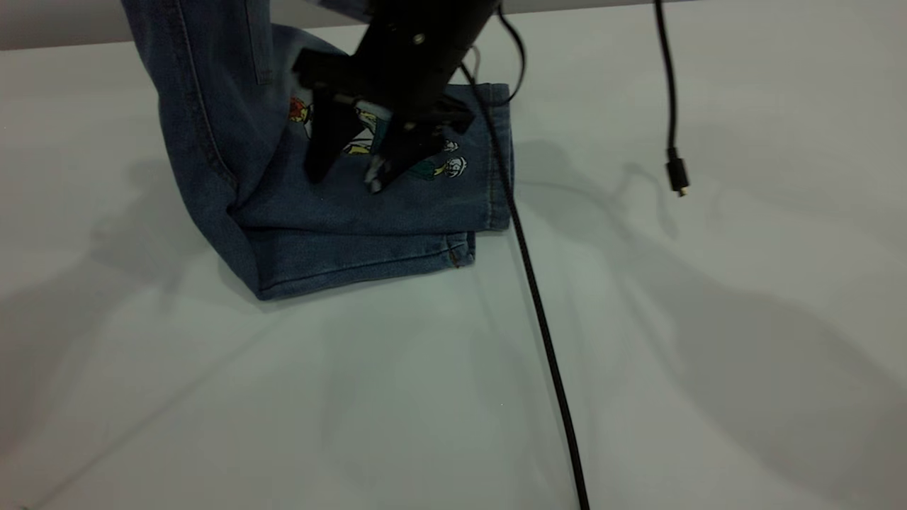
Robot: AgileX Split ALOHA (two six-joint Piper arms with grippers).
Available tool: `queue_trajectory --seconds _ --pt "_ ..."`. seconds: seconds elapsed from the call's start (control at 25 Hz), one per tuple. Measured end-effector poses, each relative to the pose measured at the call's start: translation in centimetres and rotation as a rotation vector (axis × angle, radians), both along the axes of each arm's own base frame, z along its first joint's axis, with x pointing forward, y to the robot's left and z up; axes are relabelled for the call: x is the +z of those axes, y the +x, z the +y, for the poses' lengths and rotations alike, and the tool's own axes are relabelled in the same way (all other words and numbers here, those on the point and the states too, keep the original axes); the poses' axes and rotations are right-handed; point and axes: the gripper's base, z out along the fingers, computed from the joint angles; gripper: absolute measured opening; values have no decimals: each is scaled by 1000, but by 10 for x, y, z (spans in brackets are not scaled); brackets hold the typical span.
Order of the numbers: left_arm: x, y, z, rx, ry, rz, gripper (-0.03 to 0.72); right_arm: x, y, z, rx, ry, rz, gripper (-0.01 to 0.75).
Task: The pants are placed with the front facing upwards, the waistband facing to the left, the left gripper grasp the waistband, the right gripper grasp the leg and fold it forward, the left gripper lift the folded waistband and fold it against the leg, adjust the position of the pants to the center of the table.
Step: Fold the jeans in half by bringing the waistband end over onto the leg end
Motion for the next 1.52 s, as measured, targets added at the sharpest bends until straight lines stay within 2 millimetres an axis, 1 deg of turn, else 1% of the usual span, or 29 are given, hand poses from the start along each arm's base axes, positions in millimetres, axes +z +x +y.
queue_trajectory --seconds 0.04,0.12,0.24,0.36,0.44,0.52,0.6,0.64,0.68,0.76,0.84,0.96,1.04,1.16,1.24,1.32,1.4,1.52 --pt "0 0 0 -1 0 1 165 3 4 -5 -2 1 3 425" --pt "0 0 0 -3 0 3 165 16 12 -16 2 12 2 425" --pt "-1 0 0 -5 -1 6 165 44 26 -30 -11 42 -27 425" --pt "-5 0 -7 -28 1 22 165 83 43 -49 -44 83 -103 425" --pt "-11 1 -18 -73 17 25 165 115 53 -65 -84 113 -180 425" --pt "-18 4 -30 -93 27 20 165 148 62 -85 -129 142 -257 425" --pt "-29 9 -42 -107 35 30 165 182 65 -104 -163 172 -335 425" --pt "-35 10 -47 -117 38 41 165 196 66 -114 -181 184 -366 425" --pt "-43 12 -54 -129 42 56 165 210 67 -123 -198 195 -396 425" --pt "-58 17 -66 -143 51 82 165 229 65 -137 -221 205 -436 425" --pt "-77 20 -79 -158 63 109 165 243 63 -145 -233 211 -461 425" --pt "-104 21 -102 -184 79 146 165 257 58 -148 -234 225 -487 425" --pt "-121 22 -117 -184 84 160 165 259 57 -148 -235 227 -490 425" --pt "-150 17 -136 -221 96 230 165 257 58 -149 -235 217 -490 425" --pt "-165 15 -139 -240 104 280 165 258 58 -148 -236 221 -493 425" --pt "-172 15 -138 -250 116 300 166 262 57 -149 -236 224 -499 425" --pt "-172 15 -137 -280 131 293 199 265 55 -149 -236 224 -506 425" --pt "-171 12 -137 -352 163 282 339 267 55 -150 -236 226 -512 425"
